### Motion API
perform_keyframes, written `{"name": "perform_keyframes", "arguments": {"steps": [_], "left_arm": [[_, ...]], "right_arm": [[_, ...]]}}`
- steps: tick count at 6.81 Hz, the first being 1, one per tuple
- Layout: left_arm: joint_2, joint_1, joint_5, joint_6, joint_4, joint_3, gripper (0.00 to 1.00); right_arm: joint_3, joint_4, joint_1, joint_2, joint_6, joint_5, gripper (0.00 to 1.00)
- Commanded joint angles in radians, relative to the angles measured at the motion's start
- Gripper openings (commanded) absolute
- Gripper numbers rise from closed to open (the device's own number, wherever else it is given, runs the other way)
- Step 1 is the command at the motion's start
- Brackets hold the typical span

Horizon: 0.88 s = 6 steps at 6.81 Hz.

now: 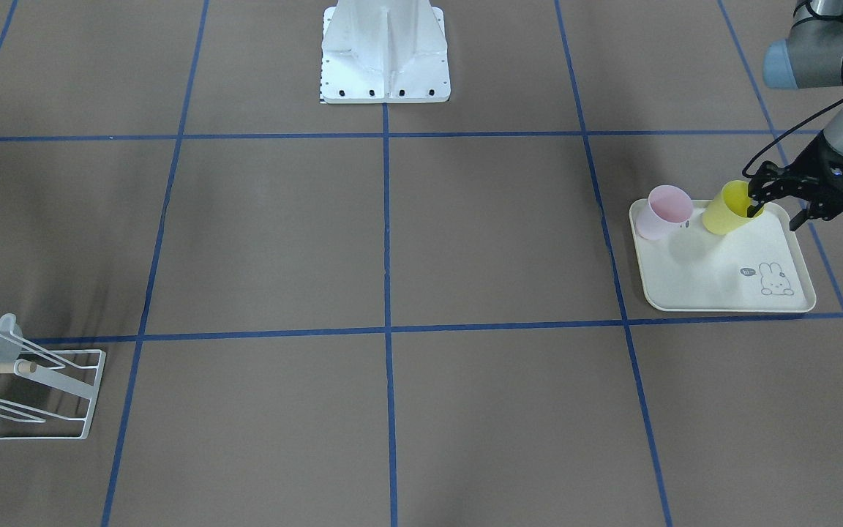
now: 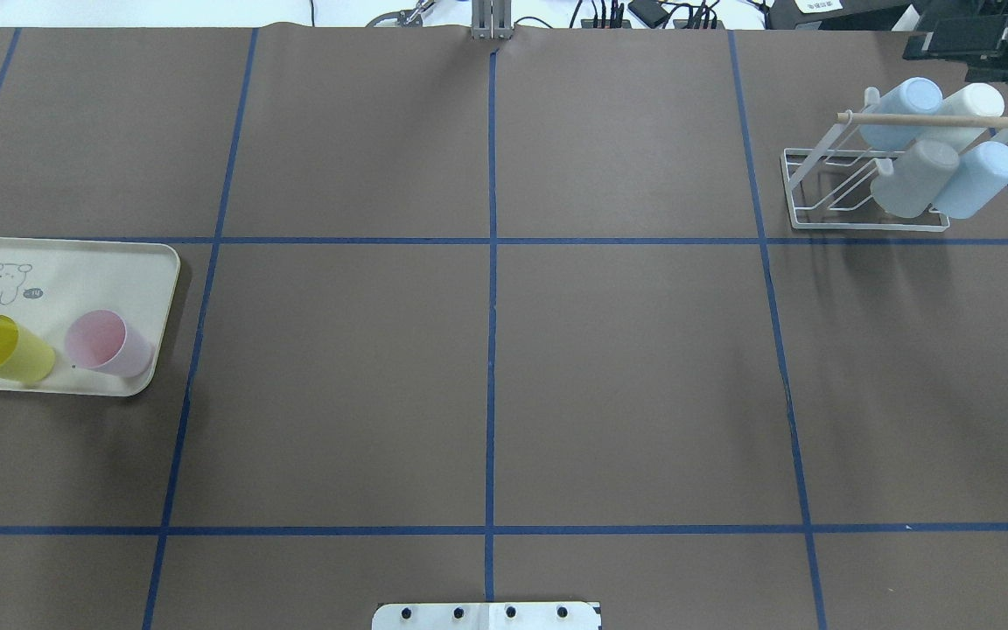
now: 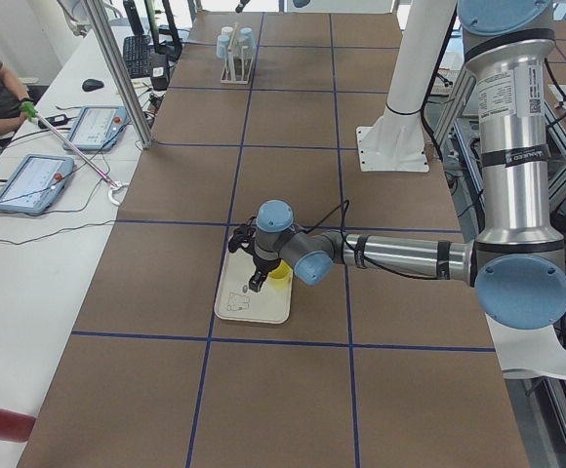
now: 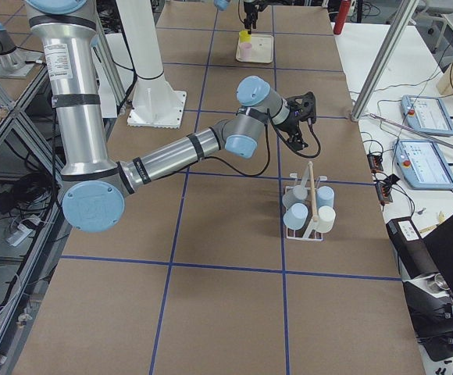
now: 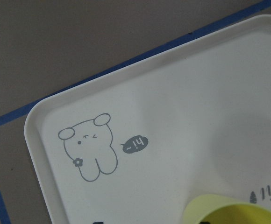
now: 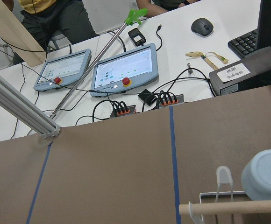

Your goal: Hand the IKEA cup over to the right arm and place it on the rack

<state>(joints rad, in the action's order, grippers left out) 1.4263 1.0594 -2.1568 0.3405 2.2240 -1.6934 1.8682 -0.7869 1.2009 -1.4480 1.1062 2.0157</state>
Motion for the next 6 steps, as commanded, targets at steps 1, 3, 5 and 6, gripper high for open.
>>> {"name": "perform_keyframes", "arguments": {"steps": [1, 3, 5, 6], "left_arm": [[-0.006, -0.007, 0.0, 0.0, 0.0, -0.005, 0.76], [-0.012, -0.024, 0.0, 0.0, 0.0, -0.006, 0.76], [-0.024, -0.053, 0.0, 0.0, 0.0, -0.008, 0.75], [-0.026, -0.053, 0.0, -0.002, 0.0, -0.008, 0.56]], "right_arm": [[-0.001, 0.0, 0.0, -0.002, 0.0, 0.0, 1.0], [-0.001, 0.0, 0.0, -0.003, 0.0, 0.002, 1.0], [-0.001, 0.0, -0.001, -0.003, 0.0, 0.003, 1.0], [-0.001, 0.0, -0.001, -0.003, 0.001, 0.003, 1.0]]}}
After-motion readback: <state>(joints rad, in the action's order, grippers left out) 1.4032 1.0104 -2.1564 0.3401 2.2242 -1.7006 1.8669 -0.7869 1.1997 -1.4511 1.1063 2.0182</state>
